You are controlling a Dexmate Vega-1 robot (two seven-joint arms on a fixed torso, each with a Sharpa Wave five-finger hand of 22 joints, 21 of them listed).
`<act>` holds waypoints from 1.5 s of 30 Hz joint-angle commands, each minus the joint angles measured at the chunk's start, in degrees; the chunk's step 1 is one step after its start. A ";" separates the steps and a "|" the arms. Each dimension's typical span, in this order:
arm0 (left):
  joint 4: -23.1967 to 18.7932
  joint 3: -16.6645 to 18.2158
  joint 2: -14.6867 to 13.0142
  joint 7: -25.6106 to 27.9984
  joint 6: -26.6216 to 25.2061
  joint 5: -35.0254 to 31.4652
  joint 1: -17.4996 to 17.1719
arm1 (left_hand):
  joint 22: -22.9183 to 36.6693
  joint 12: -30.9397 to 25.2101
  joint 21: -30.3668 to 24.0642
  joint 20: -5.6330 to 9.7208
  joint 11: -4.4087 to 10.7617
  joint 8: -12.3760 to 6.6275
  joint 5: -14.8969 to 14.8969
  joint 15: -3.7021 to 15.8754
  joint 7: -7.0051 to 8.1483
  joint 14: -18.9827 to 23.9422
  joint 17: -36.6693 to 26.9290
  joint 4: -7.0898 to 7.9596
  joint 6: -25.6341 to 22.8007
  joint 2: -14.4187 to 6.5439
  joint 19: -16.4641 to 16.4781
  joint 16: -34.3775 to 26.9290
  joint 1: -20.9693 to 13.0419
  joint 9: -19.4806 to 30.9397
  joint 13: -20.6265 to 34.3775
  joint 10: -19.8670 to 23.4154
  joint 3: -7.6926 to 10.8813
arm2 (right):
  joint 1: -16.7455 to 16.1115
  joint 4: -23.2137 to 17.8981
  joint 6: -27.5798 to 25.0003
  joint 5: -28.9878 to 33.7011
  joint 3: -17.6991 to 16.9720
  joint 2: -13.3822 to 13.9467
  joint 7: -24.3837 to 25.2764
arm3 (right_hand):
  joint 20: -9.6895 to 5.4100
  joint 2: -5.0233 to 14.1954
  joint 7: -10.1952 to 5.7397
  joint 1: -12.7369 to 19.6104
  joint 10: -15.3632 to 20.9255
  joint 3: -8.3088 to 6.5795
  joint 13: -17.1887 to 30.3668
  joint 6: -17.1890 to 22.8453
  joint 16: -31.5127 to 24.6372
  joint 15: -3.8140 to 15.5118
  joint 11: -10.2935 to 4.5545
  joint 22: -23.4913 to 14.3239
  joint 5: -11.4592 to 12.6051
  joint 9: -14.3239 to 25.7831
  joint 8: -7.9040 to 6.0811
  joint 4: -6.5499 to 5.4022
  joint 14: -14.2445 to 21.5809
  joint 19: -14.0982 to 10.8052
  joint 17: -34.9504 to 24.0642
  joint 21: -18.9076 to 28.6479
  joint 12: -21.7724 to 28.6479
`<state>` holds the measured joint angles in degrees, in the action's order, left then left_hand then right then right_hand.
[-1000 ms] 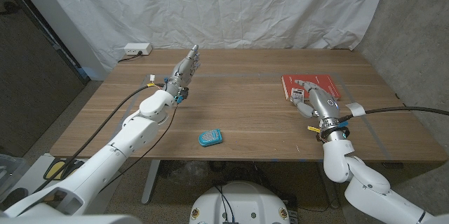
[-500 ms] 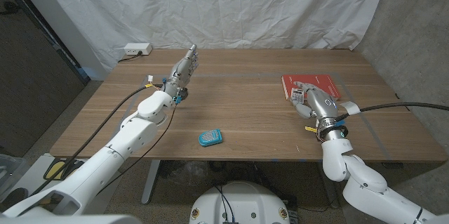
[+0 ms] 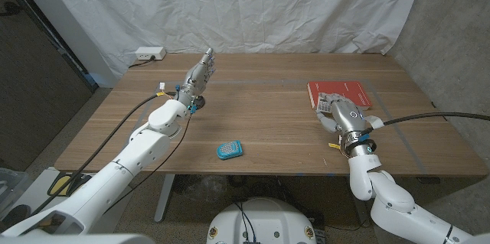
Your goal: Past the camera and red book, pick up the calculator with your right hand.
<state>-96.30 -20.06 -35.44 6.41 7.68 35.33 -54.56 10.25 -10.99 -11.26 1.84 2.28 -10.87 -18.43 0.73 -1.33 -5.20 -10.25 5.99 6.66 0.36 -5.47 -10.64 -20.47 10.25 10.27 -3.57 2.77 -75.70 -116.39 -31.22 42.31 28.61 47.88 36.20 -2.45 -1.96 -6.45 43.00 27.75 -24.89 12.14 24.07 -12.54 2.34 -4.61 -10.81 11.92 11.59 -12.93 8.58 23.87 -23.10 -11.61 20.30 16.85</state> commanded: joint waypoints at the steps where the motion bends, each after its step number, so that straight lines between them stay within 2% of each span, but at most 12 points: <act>1: -0.85 0.24 0.00 0.63 0.75 -0.23 -1.06 | 0.24 -0.08 0.02 2.46 0.05 0.04 -0.03 0.09 0.07 -0.74 -0.23 0.01 0.57 -0.54 -0.49 0.17 -0.02 0.29 0.21 -0.39 -0.42 | 1.27 0.75 -2.56 2.66 2.55 1.13 -0.44 | -3.22 -0.01 0.08 -0.43 0.67 -0.03 0.20 0.83 -0.22 4.56 0.02 -0.21 0.42 0.25 -0.45 -0.45 0.60 -0.52 -0.11 -0.03 0.19; 9: -2.11 0.37 -0.25 1.42 0.55 -0.59 -1.80 | 0.25 -0.08 0.00 2.41 0.13 0.00 -0.02 0.00 0.07 -0.78 -0.23 0.01 0.54 -0.59 -0.55 0.15 -0.05 0.29 0.21 -0.48 -0.50 | 2.15 1.83 -4.37 4.09 3.49 0.74 -0.33 | -3.13 -0.35 -0.07 -0.58 0.61 0.18 0.29 1.02 -0.19 4.46 -0.21 -0.23 0.50 0.28 -0.49 -0.46 0.66 -0.52 -0.14 -0.09 0.21; 17: -3.72 0.56 -0.63 2.45 -0.09 -1.02 -2.44 | 0.25 -0.12 -0.03 2.35 0.12 -0.03 -0.01 -0.01 0.17 -0.84 -0.23 0.00 0.53 -0.65 -0.62 0.13 -0.07 0.29 0.22 -0.48 -0.59 | 2.85 3.68 -3.44 3.92 3.92 1.34 0.49 | -3.24 -1.16 -0.35 -1.51 1.41 0.98 0.48 2.26 -0.44 4.47 -0.33 -0.27 0.77 0.34 -0.88 -0.85 1.49 -0.91 -0.31 -0.10 0.62; 24: -5.02 0.61 -0.85 3.30 -0.79 -1.40 -2.77 | 0.26 -0.12 -0.06 2.35 0.07 -0.03 0.00 -0.04 0.13 -0.86 -0.23 -0.01 0.57 -0.68 -0.63 0.11 -0.09 0.30 0.22 -0.55 -0.66 | 3.92 5.74 -2.92 4.62 4.88 2.02 0.68 | -3.22 -1.13 -0.49 -1.83 1.62 1.18 0.57 2.48 -0.67 4.49 -0.39 -0.29 0.93 0.37 -0.92 -1.09 2.08 -1.03 -0.43 -0.13 0.75; 31: -6.38 0.90 -1.17 4.23 -1.33 -1.81 -3.23 | 0.26 -0.12 -0.08 2.37 -0.12 -0.07 0.00 -0.11 -0.01 -0.92 -0.23 -0.01 0.52 -0.70 -0.69 0.10 -0.11 0.30 0.22 -0.63 -0.74 | 4.71 7.20 -3.43 5.46 5.78 1.94 1.07 | -3.08 -1.09 0.06 -1.86 2.03 1.26 0.67 2.65 -0.77 4.50 -0.14 -0.31 1.15 0.40 -0.93 -1.15 2.47 -1.16 -0.51 -0.15 0.97; 45: -7.80 1.01 -1.48 4.64 -2.02 -2.17 -3.40 | 0.27 -0.17 -0.11 2.42 -0.11 -0.11 0.01 -0.12 -0.25 -0.98 -0.23 -0.03 0.50 -0.77 -0.77 0.07 -0.15 0.30 0.23 -0.63 -0.90 | 7.24 10.75 -2.96 4.94 7.17 1.51 0.53 | -2.83 -0.81 -0.25 -1.97 2.45 1.36 0.85 3.16 -1.04 4.70 -0.84 -0.37 1.48 0.45 -1.03 -1.35 3.26 -1.45 -0.75 -0.17 1.23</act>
<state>-102.75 -19.25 -36.57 10.61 6.24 33.43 -57.64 10.25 -10.99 -11.26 2.05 2.08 -10.87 -18.43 0.60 -1.33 -5.90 -10.25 5.91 6.66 0.13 -5.67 -10.64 -20.70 10.25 10.27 -3.97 2.20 -70.36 -108.43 -34.39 47.48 34.69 49.67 37.12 -2.77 -2.77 -6.55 41.40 29.71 -23.62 12.67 26.62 -12.97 2.67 -5.32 -11.08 13.10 11.86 -13.58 7.32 26.61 -24.01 -12.14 20.30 17.74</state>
